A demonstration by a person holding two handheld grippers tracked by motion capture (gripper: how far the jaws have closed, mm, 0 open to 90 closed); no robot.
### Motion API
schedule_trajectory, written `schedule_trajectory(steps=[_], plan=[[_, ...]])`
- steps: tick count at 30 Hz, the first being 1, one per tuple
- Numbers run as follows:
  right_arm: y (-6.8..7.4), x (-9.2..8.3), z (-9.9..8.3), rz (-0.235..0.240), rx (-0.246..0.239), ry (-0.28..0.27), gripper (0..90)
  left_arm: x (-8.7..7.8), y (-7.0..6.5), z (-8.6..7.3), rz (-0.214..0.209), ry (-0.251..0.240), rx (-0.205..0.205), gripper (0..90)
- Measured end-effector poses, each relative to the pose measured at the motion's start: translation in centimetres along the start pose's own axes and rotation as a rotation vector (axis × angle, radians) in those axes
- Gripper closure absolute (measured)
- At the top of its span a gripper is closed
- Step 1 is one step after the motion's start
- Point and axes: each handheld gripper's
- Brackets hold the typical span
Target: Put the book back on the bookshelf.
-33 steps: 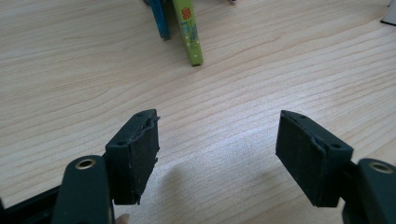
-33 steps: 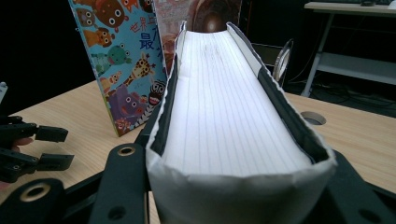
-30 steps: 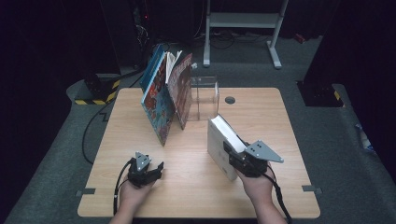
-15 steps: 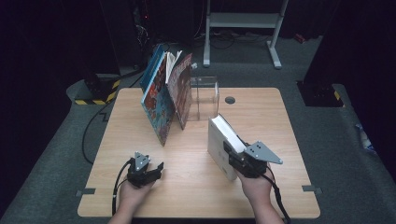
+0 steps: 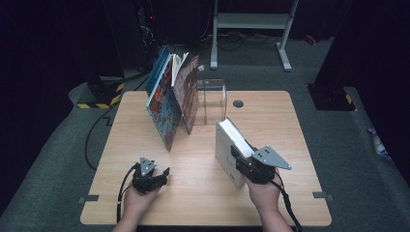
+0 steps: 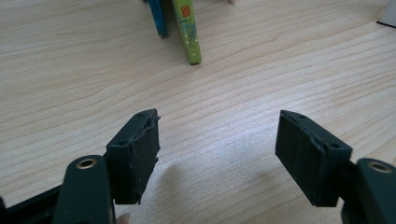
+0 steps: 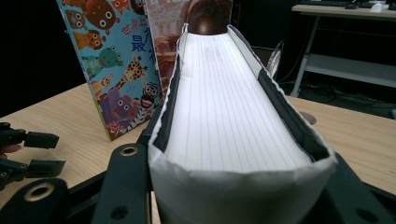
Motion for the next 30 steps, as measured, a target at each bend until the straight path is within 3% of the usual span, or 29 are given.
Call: schedule_trajectory(steps=[10,30], plan=[[0.2,0.4,0.5,0.004,0.022,0.004,53.6,0.0,0.0,0.0,-0.003,0.001,-0.002,30.5],[-0.1,1.5,2.8,-0.019,0.002,-0.021,53.6,-0.1,0.1,0.0,-0.009,0.005,-0.001,30.4]])
Point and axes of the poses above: each handheld gripper's, and its own axes: x roughly forward along the jaws, z roughly out of its top, y roughly to its left, and after that the axes turned 4 degrees about -x, right-handed
